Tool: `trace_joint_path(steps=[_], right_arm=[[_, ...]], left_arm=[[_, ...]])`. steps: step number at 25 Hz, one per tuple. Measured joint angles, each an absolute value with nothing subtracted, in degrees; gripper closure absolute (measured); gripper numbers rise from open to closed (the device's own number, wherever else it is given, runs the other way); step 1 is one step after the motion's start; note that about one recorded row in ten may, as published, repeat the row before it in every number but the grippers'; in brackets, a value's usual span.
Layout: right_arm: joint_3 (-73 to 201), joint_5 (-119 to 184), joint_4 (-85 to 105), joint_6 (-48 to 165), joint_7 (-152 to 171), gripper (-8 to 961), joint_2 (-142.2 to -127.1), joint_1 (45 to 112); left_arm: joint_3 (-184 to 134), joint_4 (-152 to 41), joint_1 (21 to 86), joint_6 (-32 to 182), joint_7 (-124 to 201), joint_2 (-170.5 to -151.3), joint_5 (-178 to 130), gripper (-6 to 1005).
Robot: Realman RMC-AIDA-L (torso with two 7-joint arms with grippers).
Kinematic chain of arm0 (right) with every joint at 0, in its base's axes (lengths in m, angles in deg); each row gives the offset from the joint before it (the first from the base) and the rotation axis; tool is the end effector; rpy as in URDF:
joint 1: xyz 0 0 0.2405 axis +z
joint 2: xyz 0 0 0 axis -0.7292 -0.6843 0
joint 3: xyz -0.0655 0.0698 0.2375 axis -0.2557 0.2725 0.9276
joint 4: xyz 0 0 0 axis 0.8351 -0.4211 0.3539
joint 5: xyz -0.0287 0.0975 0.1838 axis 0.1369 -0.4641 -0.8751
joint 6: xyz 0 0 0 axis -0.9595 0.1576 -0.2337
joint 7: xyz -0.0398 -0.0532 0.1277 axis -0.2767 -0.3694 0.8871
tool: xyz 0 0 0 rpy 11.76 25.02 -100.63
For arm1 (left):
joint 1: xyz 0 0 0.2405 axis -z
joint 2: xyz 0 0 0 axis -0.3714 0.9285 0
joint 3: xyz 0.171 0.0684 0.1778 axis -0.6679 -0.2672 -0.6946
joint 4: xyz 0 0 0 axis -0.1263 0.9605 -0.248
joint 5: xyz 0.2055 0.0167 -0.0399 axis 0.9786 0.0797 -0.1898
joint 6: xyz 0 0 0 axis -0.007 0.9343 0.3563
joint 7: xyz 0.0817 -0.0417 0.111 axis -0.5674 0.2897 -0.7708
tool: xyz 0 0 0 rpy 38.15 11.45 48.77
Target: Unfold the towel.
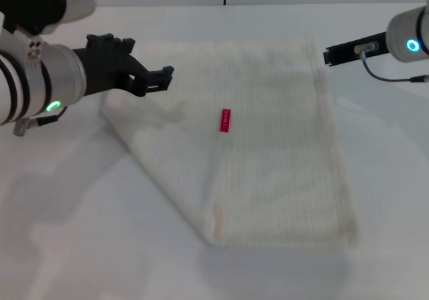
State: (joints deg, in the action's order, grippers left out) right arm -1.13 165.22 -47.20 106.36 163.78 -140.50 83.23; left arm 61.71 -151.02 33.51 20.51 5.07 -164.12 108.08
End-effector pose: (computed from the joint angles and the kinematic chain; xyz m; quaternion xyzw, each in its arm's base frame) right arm 0.2171 0.4246 0.0073 -0.8248 0.4487 -0.0031 0.3440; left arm -0.1662 0.3426 -0.0031 -0.9014 -0.2172 -0.0389 0.3725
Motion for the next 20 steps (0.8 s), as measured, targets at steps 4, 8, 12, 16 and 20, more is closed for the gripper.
trace_joint_path(steps=[4, 8, 12, 16, 20], right_arm=[[2.34, 168.49, -42.86, 107.93, 163.88, 938, -140.29, 88.29], [4.69, 170.39, -37.52, 108.27, 163.88, 936, -139.65, 92.57], [5.0, 170.5, -34.33, 107.36, 163.88, 935, -139.31, 94.67], [5.03, 170.5, -34.01, 107.55, 163.89, 933, -139.29, 95.08], [5.02, 170.53, -32.01, 108.32, 163.9, 932, -139.26, 96.54]], left_arm=[[60.46, -150.76, 33.51, 20.47, 4.93, -164.15, 108.27, 278], [57.51, -149.84, 33.77, 20.47, 4.34, -164.28, 108.33, 282], [55.42, -149.23, 33.98, 20.49, 4.32, -164.3, 108.33, 285], [53.64, -147.95, 34.8, 20.67, 4.31, -164.33, 108.27, 288], [49.46, -141.35, 38.9, 22.01, 4.65, -164.53, 108.32, 292]])
